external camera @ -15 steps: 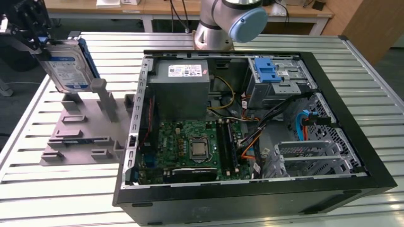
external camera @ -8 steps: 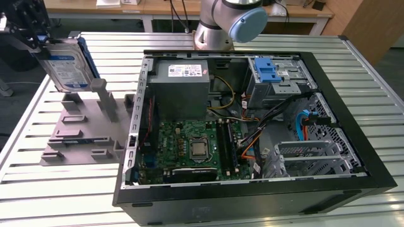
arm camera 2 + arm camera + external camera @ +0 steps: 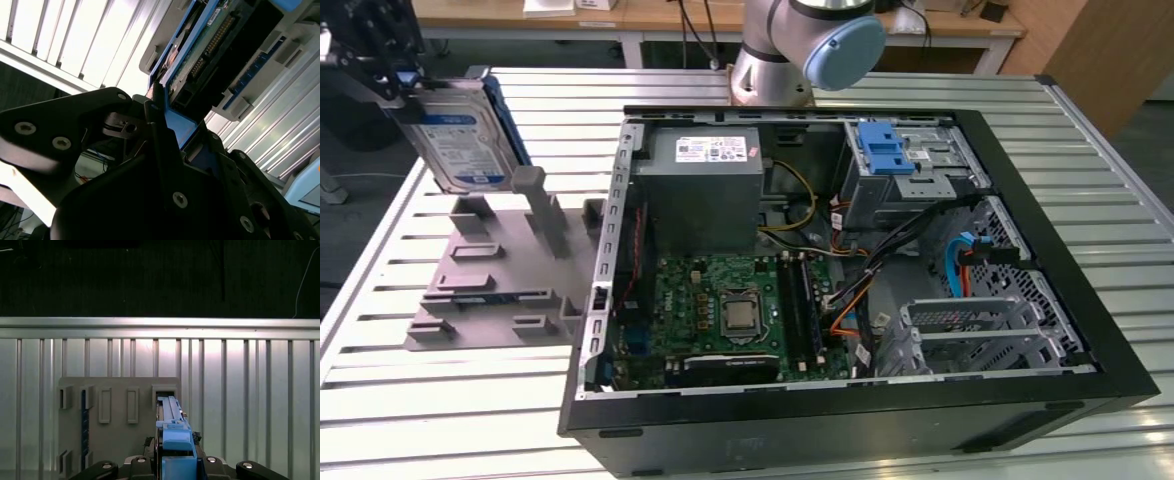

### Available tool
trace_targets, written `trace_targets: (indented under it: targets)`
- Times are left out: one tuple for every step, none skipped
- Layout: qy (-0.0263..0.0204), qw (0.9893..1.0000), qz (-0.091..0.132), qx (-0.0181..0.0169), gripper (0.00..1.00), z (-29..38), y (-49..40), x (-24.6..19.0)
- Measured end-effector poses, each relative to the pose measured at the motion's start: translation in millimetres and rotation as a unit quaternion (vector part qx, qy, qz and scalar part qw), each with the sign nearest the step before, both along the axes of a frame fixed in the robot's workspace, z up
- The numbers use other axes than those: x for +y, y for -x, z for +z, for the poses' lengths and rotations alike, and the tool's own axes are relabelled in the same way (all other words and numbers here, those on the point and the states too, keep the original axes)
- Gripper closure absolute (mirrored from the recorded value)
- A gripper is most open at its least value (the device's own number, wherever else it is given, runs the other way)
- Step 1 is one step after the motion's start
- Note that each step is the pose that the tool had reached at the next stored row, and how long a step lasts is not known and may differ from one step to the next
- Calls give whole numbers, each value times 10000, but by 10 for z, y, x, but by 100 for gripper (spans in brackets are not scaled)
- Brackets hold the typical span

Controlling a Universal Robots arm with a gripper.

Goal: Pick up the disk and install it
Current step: 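Pick up the disk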

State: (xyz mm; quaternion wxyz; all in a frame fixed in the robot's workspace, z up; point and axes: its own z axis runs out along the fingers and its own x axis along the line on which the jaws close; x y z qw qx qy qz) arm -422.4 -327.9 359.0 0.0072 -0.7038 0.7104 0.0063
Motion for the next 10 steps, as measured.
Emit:
trace_targets:
  targets:
    - [0, 10000, 0, 0, 64, 4, 0, 0]
    - [0, 10000, 0, 0, 64, 9, 0, 0]
    - [0, 10000, 0, 0, 64, 13, 0, 0]
    - [0, 10000, 0, 0, 64, 18, 0, 0]
    - [0, 10000, 0, 0, 64, 23, 0, 0]
    - [0, 10000, 0, 0, 64, 27, 0, 0]
    - [0, 10000, 0, 0, 64, 32, 0, 0]
    - [0, 10000, 0, 0, 64, 36, 0, 0]
    - [0, 10000, 0, 0, 64, 40, 0, 0]
    - [0, 10000, 0, 0, 64, 44, 0, 0]
